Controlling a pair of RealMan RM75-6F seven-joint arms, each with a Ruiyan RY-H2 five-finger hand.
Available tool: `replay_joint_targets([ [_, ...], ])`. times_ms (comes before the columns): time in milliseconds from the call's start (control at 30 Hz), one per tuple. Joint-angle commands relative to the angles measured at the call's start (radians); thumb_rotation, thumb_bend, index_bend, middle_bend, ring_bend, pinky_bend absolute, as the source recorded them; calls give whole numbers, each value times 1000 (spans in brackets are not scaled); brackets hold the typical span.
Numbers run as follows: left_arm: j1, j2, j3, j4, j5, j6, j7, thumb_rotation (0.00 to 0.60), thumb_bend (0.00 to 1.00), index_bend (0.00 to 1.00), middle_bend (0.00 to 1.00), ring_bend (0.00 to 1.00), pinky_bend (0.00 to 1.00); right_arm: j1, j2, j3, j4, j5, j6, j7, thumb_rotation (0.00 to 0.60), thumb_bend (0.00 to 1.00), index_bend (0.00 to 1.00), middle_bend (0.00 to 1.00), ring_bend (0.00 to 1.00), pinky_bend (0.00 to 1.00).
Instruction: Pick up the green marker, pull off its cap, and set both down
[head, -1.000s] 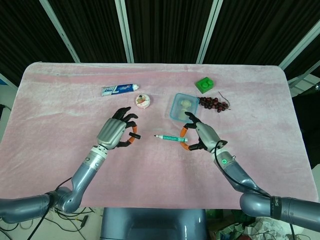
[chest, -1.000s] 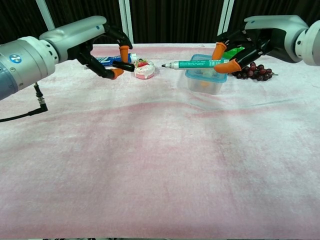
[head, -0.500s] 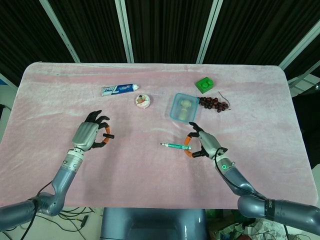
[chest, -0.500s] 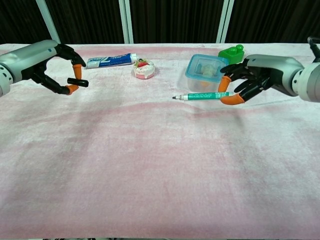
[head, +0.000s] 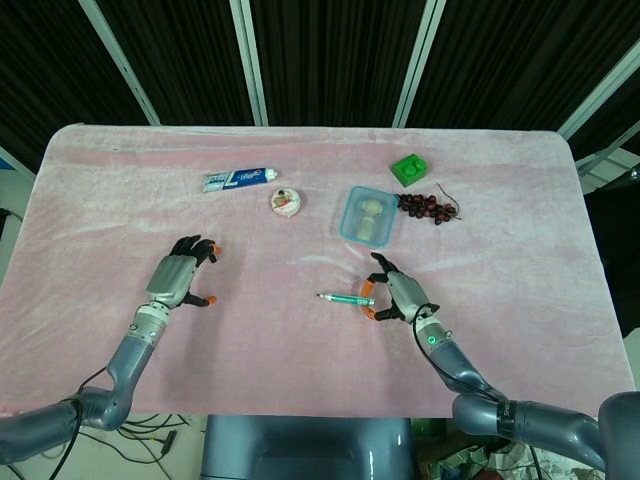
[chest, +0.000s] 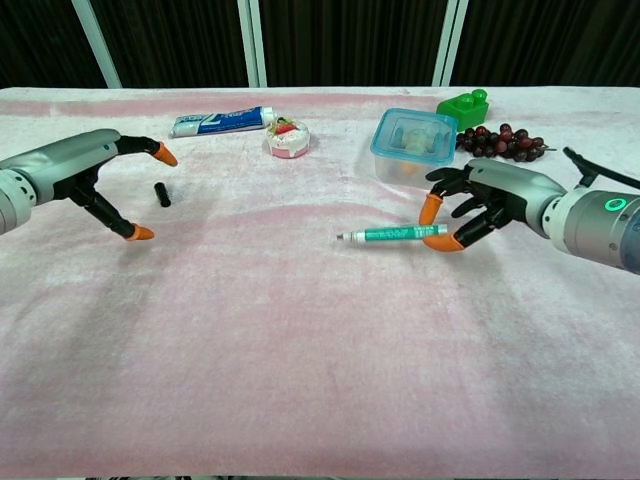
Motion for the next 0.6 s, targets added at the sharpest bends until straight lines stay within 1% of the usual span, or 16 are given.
replay_joint_targets([
  [33,-2,29,-10,-38,-8,-15,6,600,31,97,93,0,0,1,22,-5,-7,1,-50,6,600,66,206,0,7,150],
  [133,0,43,-19,-61,-3,-8,2,600,31,96,91,0,0,0,47,2,-24,5,-74,19,600,9,51,0,0,150],
  [200,2,57,-26,-82,6,4,-1,600,30,96,90,0,0,-5,66,8,-34,0,-77,27,600,0,12,0,0,149],
  [300,9,97,-33,-135,20,20,1,600,30,95,89,0,0,-19,114,19,-67,-15,-78,45,600,0,0,0,0,149],
  [400,16,149,-33,-193,35,34,20,600,30,94,89,0,0,-44,181,27,-120,-48,-50,52,600,0,0,0,0,150],
  [500,31,221,-33,-262,65,81,72,600,31,92,89,0,0,-97,292,36,-188,-108,32,57,600,5,0,0,0,149],
  [600,55,289,-33,-332,94,142,127,600,34,93,89,0,0,-147,375,38,-200,-135,132,17,600,23,0,0,0,150],
])
